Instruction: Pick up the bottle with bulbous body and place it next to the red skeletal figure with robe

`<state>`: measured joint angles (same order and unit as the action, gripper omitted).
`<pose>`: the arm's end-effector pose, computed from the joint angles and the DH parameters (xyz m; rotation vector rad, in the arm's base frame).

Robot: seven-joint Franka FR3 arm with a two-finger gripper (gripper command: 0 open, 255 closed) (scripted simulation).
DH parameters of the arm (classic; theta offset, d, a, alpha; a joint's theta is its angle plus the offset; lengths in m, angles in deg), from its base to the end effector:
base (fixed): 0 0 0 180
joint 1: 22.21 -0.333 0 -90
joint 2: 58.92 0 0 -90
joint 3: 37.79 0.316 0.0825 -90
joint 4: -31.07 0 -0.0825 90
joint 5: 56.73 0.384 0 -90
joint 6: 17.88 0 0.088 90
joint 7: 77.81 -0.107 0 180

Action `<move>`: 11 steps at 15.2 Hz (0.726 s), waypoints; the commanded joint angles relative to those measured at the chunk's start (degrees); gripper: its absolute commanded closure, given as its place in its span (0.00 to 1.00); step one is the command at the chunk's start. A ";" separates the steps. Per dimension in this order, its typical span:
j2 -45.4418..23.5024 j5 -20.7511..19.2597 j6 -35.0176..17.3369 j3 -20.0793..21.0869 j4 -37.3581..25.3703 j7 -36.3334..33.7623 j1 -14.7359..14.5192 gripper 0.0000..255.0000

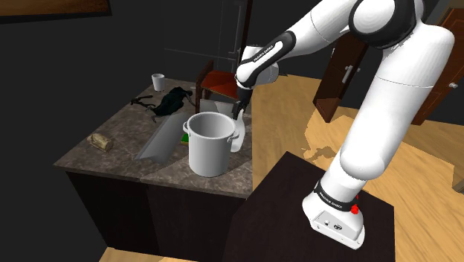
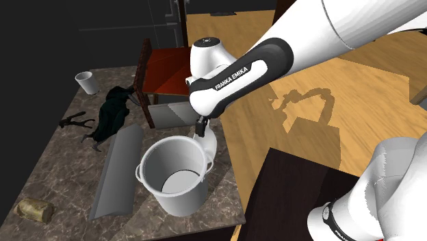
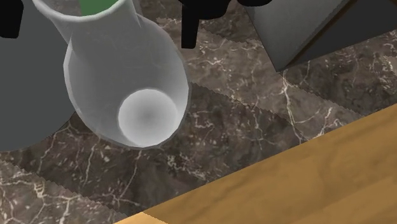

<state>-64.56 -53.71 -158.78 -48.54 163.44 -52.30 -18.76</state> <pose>0.5087 -0.1288 0.3076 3.1278 0.2488 0.0860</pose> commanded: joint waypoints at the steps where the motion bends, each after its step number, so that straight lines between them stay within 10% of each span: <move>1: -0.03 0.01 -0.02 0.00 -0.01 0.00 0.00 0.00; 2: -0.03 0.01 -0.02 0.00 -0.01 0.00 0.00 0.00; 3: -0.02 0.01 -0.02 0.00 -0.01 0.00 0.00 1.00; 11: -0.02 0.01 -0.01 0.00 -0.01 0.00 0.00 1.00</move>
<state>-64.57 -53.70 -158.79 -48.54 163.42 -52.30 -18.76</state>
